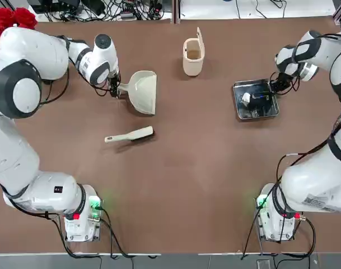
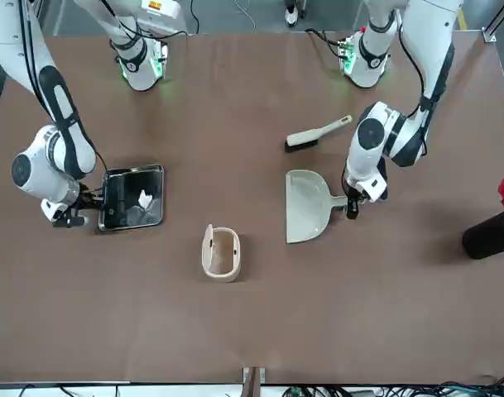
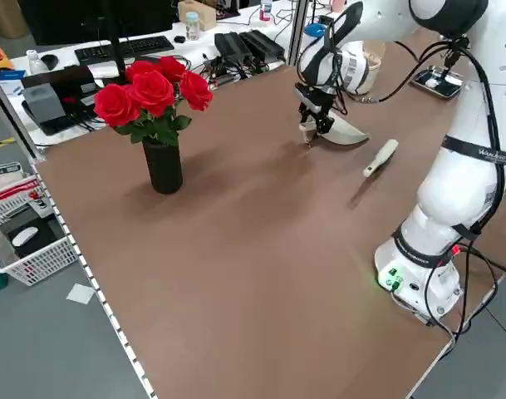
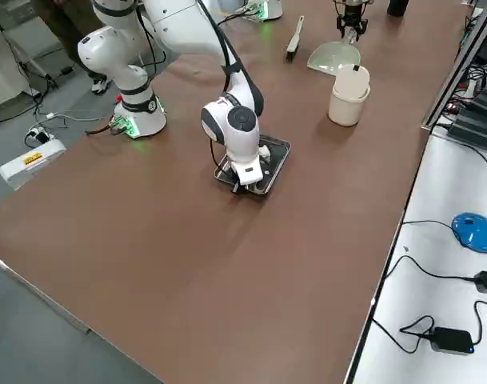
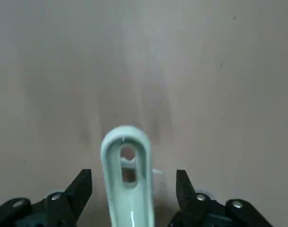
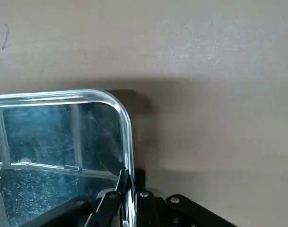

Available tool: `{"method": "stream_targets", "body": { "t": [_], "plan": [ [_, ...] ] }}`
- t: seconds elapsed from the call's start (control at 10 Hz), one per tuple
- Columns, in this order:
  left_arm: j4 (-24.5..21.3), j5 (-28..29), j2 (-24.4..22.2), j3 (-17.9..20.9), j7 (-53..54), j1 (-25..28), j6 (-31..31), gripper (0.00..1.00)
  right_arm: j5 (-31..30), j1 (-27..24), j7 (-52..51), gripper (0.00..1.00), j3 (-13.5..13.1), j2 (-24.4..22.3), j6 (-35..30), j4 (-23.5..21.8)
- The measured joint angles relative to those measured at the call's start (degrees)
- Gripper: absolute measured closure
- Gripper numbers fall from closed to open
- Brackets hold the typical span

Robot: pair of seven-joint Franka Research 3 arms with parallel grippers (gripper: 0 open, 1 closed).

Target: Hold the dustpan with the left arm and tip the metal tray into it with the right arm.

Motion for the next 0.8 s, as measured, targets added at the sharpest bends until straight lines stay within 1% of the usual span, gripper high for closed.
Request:
{"method": "stream_targets", "body": {
  "t": [0.1, 0.2, 0.4, 0.6, 0.8],
  "plan": [
    [0.2, 0.0, 0.0, 0.0, 0.0, 0.3, 0.1, 0.19, 0.2, 0.0, -0.2, 0.92, 0.0, 0.0, -1.0, 0.2],
    [0.4, 0.0, -0.2, 0.0, 0.0, 0.3, 0.1, 0.19, 0.5, 0.0, -0.2, 0.92, 0.1, 0.0, -3.4, 0.8],
    [0.5, 0.0, -0.5, -0.2, 0.0, 0.3, 0.1, 0.19, 1.6, 0.0, -0.6, 0.94, 0.3, -0.9, -10.2, 2.9],
    [0.5, 0.0, -0.6, -0.4, -0.2, 0.3, 0.1, 0.23, 1.7, 0.0, -0.9, 0.95, 0.5, -3.8, -17.6, 5.6],
    [0.6, 0.0, -0.8, -0.4, -0.5, 0.3, 0.1, 0.37, 1.7, 0.0, -0.9, 0.95, 0.6, -6.7, -23.8, 8.2]
  ]
}}
